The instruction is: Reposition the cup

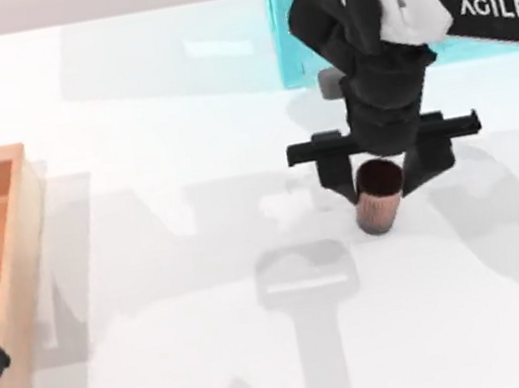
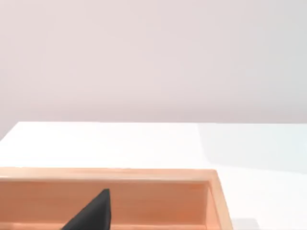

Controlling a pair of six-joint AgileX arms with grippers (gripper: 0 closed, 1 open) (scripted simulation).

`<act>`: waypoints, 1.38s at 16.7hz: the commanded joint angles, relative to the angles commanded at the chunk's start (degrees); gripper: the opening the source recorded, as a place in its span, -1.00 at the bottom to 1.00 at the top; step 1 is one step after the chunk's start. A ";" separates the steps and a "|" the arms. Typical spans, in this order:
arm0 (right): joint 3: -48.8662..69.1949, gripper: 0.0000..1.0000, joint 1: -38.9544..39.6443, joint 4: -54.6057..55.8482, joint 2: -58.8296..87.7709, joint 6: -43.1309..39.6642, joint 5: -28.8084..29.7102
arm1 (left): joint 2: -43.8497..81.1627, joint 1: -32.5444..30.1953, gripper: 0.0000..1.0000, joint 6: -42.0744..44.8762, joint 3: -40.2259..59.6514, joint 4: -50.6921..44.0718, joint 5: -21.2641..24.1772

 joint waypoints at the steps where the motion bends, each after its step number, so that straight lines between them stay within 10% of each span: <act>1: -0.45 -1.00 -1.84 -0.23 -1.03 -1.82 0.10 | 0.00 0.00 1.00 0.00 0.00 0.00 0.00; 11: -10.56 -1.00 -33.82 -5.06 -16.24 -34.25 1.73 | 0.00 0.00 1.00 0.00 0.00 0.00 0.00; 23: -18.02 -1.00 -36.15 3.51 -15.78 -36.64 1.99 | 0.00 0.00 1.00 0.00 0.00 0.00 0.00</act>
